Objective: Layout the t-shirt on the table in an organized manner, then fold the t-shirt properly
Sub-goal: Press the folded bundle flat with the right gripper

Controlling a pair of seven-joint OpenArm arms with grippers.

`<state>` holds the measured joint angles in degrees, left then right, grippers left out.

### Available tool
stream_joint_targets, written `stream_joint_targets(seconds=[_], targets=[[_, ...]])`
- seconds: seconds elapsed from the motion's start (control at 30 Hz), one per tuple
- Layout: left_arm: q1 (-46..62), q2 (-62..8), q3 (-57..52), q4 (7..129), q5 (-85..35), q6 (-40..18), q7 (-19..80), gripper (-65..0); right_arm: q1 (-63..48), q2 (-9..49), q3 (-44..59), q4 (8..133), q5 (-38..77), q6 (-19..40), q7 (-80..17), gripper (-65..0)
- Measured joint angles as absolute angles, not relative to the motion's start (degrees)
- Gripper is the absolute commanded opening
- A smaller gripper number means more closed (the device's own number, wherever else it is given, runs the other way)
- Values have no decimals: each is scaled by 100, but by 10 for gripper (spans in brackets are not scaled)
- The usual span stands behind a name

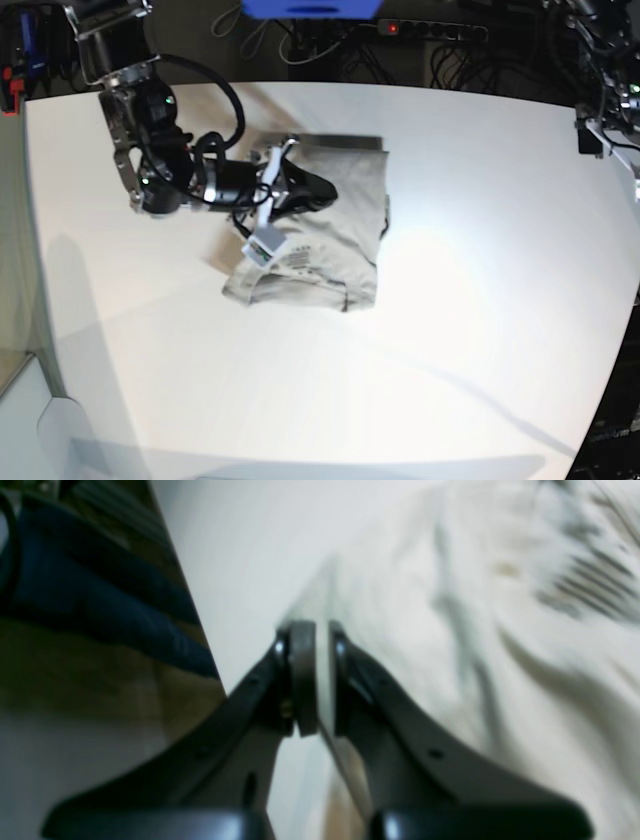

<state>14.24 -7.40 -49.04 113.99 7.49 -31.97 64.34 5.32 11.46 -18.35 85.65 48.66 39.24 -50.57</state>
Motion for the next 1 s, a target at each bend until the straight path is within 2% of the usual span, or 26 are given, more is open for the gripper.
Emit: stream_joint_targets(seconds=[0.07, 0.3, 0.57, 0.77, 1.0], targets=[[1437, -631, -4908, 11399, 760, -3199, 6434, 0, 775, 1031, -2021, 8106, 4838, 3924, -5094, -617], [1441, -508, -4925, 11391, 746, -3197, 6434, 0, 1041, 915, -2779, 6882, 4836, 3922, -4139, -617], [1441, -489, -4912, 11369, 746, -3197, 6429, 0, 834, 969, -2950, 6759, 4858, 3924, -3774, -617], [1625, -484, -4921, 11371, 639, -3197, 6412, 0, 537, 1483, -2921, 7856, 4799, 3924, -4027, -617], [2276, -502, -5116, 11362, -720, -3212, 6206, 0, 183, 1850, -2915, 9223, 4890, 3922, -4195, -618]])
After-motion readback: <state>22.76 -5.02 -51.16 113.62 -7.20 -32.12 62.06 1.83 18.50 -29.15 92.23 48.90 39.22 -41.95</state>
